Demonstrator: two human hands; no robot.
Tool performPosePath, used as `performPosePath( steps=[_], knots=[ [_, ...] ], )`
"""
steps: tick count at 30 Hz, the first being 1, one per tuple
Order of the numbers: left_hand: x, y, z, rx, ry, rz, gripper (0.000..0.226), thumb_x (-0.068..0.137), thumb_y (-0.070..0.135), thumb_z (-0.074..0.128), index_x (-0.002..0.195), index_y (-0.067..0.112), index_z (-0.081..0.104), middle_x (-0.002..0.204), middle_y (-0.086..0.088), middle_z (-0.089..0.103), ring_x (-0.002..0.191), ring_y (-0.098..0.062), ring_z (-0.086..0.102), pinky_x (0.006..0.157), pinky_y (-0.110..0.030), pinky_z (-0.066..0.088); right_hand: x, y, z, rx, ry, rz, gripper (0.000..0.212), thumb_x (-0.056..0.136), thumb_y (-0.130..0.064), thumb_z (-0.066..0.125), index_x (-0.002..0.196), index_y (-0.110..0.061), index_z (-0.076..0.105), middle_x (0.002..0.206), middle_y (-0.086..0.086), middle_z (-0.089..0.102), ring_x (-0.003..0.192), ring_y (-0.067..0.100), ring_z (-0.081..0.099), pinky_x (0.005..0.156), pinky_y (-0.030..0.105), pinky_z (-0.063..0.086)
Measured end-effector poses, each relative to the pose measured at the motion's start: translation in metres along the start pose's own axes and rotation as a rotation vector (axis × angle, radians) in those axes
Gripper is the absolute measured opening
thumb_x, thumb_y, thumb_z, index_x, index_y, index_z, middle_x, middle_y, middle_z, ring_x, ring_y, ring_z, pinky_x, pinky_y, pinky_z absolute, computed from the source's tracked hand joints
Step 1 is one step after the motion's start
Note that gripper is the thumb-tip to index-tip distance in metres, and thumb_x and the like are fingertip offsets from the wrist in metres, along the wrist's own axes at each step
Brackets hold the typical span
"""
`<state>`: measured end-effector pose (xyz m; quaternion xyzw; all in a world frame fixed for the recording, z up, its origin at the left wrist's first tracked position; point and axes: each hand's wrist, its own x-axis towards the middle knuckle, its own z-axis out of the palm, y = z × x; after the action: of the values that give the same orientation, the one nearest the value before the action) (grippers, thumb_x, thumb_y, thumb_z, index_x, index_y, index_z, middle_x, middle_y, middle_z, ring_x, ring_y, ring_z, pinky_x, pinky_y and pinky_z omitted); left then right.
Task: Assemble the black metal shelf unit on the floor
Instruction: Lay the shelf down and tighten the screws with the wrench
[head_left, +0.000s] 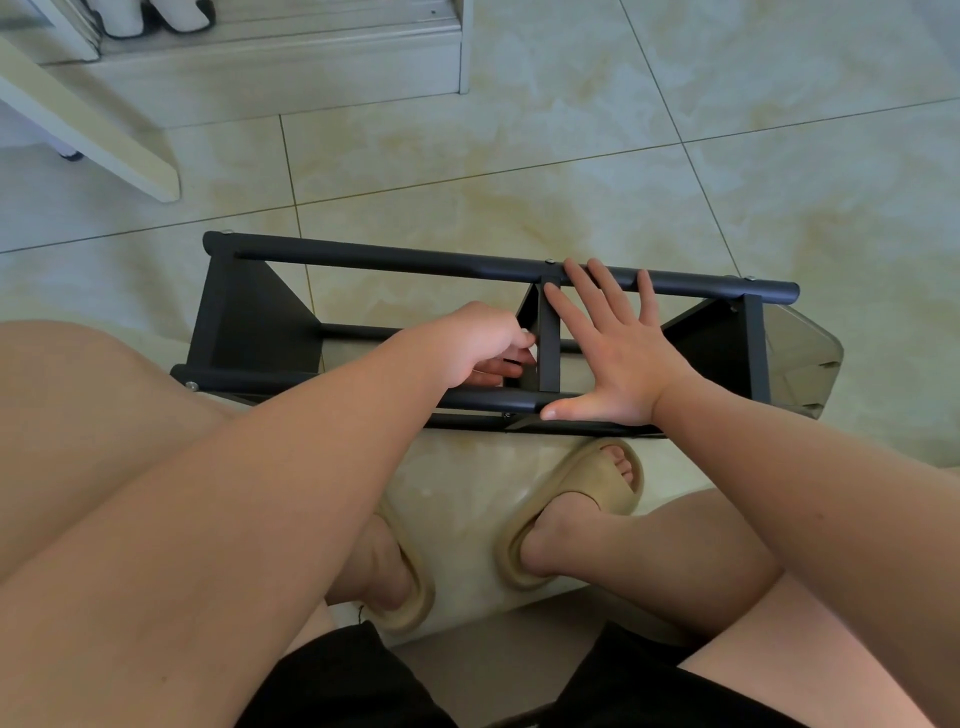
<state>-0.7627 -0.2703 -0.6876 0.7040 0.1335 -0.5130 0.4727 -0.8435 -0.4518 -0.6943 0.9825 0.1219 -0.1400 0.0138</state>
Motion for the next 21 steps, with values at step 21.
performPosePath(
  steps=[21],
  knots=[
    [0.0008,-0.0013,-0.0008,0.013,-0.026,-0.019,0.013,0.102,0.019,0.052,0.093,0.016,0.061,0.061,0.008,0.072,0.073,-0.008,0.066,0.062,-0.025,0.052,-0.0003,0.0001,-0.0006,-0.006,0.000,-0.006,0.131,0.063,-0.105,0.014,0.162,-0.022,-0.006,0.169,0.008,-0.015,0.155,0.031,-0.015,0.118,0.068,-0.008]
  ],
)
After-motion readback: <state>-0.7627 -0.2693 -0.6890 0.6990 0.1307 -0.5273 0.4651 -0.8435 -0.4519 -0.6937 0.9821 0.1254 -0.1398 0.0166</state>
